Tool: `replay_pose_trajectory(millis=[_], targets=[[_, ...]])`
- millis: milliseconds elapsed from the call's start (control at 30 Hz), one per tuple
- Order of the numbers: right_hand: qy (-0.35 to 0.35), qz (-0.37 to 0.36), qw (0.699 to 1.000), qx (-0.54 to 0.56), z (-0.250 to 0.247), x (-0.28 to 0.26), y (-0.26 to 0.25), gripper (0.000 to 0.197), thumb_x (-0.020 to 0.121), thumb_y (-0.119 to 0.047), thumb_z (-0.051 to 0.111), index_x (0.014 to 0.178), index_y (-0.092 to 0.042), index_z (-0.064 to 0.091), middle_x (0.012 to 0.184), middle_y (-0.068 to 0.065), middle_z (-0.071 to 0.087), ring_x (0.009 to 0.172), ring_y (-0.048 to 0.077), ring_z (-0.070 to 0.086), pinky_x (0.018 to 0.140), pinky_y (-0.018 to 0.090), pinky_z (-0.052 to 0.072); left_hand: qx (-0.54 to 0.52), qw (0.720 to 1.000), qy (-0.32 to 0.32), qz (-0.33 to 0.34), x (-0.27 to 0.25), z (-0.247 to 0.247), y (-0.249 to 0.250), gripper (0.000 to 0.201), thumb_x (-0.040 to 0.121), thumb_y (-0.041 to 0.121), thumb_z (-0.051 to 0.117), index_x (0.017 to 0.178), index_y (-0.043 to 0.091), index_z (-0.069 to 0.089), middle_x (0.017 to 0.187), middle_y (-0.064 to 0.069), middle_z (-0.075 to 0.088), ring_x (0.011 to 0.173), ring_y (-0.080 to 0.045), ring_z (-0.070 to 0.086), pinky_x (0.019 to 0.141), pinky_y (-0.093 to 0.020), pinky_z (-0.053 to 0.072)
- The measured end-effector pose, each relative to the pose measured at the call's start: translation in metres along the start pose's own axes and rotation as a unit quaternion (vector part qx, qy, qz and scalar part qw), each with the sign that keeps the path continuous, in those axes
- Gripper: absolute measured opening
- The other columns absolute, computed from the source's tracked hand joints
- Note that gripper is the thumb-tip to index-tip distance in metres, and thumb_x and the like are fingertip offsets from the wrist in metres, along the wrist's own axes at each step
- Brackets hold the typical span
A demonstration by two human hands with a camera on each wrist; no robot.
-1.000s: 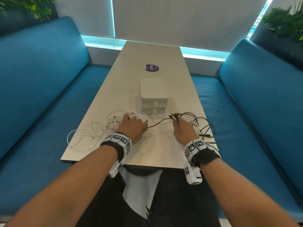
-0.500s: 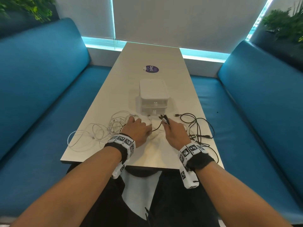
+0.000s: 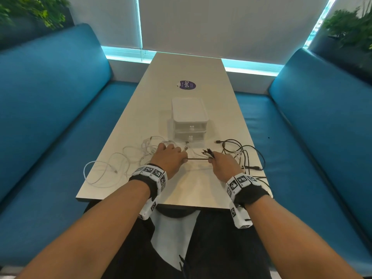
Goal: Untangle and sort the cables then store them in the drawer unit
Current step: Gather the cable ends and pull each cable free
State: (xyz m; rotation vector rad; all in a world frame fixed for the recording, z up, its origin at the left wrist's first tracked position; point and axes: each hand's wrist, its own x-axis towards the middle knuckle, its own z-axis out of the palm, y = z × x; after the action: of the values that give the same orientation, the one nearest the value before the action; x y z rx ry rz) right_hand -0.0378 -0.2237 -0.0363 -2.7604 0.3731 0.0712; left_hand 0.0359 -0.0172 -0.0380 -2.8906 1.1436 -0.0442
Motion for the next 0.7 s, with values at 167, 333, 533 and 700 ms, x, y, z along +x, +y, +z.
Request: replay_pose_trajectory(millis=[167,333,533,700], targets=[[0.019,0.052,0.998,-0.014,-0.004,0.002,0.011,0.026,0.103,-0.031,0.040,0.109,-0.016,0.060,0.098,0.011,0.064,0.083,0.028,0.061,0.077,0.039,0.054,-0.019,1.000,-0.001,-0.005,0.001,0.003,0.002,0.024,0.106,0.029,0.034,0.115,0.031,0.056,0.109,0.006,0.059,0.102,-0.021,0.053,0.092,-0.042,0.031],[0.068,-0.028,0.997,0.029,-0.006,-0.003,-0.013,0.029,0.104,-0.032,0.039,0.113,-0.015,0.060,0.089,0.012,0.068,0.075,0.029,0.063,0.067,0.036,0.052,-0.037,0.999,-0.002,-0.017,0.002,0.000,0.007,0.028,0.107,0.035,0.031,0.114,0.028,0.058,0.107,0.005,0.062,0.102,-0.024,0.055,0.094,-0.043,0.033],[0.005,-0.111,0.992,0.065,0.005,-0.007,-0.042,0.027,0.104,-0.024,0.041,0.112,-0.012,0.064,0.100,0.014,0.071,0.091,0.032,0.064,0.070,0.031,0.040,-0.071,0.997,0.001,-0.039,0.005,0.000,0.020,0.033,0.107,0.037,0.029,0.122,0.027,0.056,0.113,0.002,0.062,0.109,-0.026,0.057,0.095,-0.047,0.036],[-0.036,-0.074,0.996,0.024,0.008,-0.008,-0.029,0.025,0.103,-0.031,0.041,0.108,-0.018,0.061,0.096,0.011,0.069,0.086,0.031,0.064,0.076,0.043,0.054,-0.063,0.998,-0.009,-0.019,0.003,0.006,0.019,0.031,0.106,0.039,0.033,0.116,0.026,0.059,0.110,0.002,0.060,0.106,-0.025,0.056,0.090,-0.045,0.039]])
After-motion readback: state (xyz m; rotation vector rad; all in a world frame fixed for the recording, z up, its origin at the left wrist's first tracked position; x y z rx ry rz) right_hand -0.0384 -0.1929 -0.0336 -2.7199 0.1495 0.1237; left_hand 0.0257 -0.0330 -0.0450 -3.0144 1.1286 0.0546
